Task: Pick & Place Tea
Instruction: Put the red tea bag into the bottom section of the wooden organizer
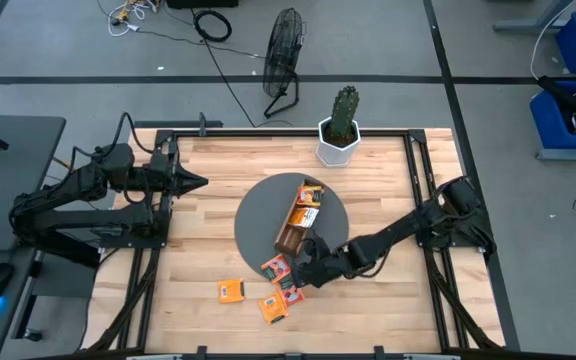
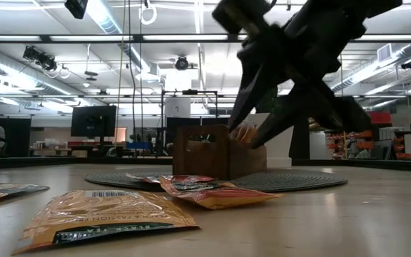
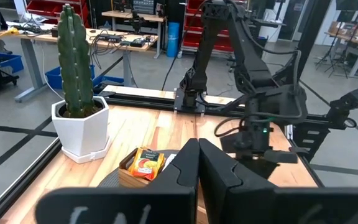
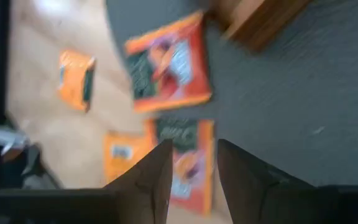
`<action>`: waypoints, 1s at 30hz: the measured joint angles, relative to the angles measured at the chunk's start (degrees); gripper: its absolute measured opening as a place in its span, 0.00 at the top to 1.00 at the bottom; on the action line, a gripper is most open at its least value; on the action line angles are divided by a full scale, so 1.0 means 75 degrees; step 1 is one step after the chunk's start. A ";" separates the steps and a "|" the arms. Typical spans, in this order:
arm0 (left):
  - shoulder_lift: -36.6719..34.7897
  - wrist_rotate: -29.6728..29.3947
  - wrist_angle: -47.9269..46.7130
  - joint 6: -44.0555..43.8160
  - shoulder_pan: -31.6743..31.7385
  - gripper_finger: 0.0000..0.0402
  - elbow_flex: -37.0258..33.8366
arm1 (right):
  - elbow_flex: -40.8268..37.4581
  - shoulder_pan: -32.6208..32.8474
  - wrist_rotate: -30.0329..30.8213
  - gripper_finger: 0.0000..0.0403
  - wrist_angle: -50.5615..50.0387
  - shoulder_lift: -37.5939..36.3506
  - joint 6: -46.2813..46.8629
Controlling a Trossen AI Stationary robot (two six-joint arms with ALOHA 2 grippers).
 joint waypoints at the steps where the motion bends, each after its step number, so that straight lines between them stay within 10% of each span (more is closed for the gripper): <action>1: 0.0000 -0.0002 0.0000 0.0000 0.0000 0.97 0.0000 | 0.0000 0.0053 -0.0080 0.67 0.0057 0.0000 -0.0023; 30: 0.0000 -0.0003 0.0013 -0.0146 -0.0001 0.97 0.0000 | 0.0003 0.0888 -0.0642 0.67 0.1206 0.0993 0.2122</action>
